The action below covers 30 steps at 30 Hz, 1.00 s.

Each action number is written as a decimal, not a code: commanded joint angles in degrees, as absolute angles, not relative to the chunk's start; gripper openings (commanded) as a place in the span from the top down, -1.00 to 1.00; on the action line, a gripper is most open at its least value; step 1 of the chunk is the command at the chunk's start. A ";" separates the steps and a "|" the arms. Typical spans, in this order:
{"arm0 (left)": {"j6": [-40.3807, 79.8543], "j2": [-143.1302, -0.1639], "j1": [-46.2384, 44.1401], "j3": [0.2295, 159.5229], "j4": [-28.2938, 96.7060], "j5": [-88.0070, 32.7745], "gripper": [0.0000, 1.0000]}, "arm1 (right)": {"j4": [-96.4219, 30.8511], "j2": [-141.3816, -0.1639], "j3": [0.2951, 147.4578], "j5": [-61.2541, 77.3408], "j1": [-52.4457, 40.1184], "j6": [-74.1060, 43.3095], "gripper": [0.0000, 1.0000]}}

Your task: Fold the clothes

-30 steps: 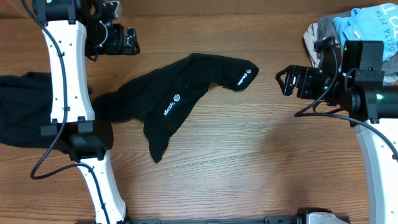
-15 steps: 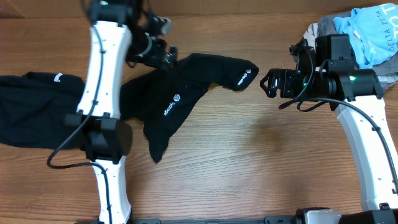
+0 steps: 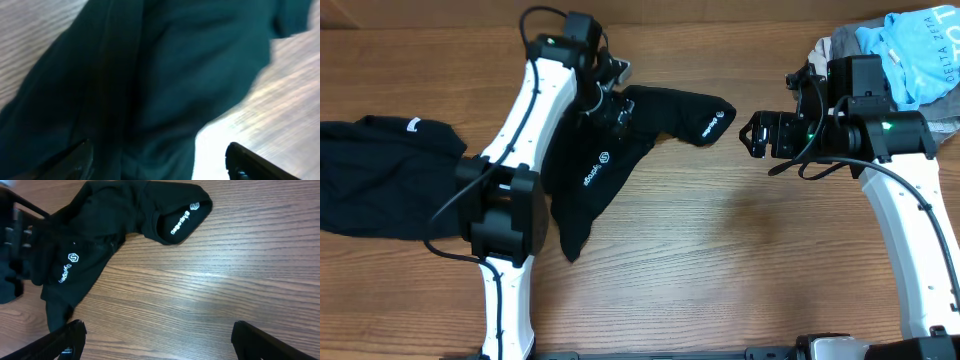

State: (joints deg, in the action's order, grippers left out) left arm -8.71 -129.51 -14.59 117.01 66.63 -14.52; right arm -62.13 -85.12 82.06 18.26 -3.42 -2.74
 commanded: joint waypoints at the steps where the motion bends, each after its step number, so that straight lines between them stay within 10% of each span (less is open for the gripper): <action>1: -5.08 -128.16 -15.77 112.62 63.99 -11.40 -0.68 | -61.71 -84.47 83.11 17.56 -3.62 -2.11 -0.95; 4: -5.06 -128.16 -16.32 110.54 62.87 -11.40 -0.33 | -61.39 -84.47 83.11 17.56 -3.62 -2.11 -0.95; 9: -2.85 -128.14 -17.10 110.21 62.52 -11.42 0.92 | -60.69 -84.47 83.11 17.61 -3.62 -2.11 -0.94; 23: 2.83 -127.90 -27.20 125.08 77.58 -11.99 0.91 | -58.35 -84.44 83.13 16.01 2.76 -12.05 -0.73; 25: 3.44 -127.92 -29.58 125.01 78.11 -12.08 0.75 | -58.41 -84.44 83.13 17.63 4.75 -12.05 -0.73; 30: 3.88 -127.90 -32.82 125.16 78.24 -11.07 -0.96 | -59.33 -84.44 83.13 18.15 8.21 -12.05 -0.75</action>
State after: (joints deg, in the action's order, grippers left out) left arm 2.37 -129.32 -31.48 123.81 78.04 -11.27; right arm -58.92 -85.12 82.06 16.97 6.63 -10.81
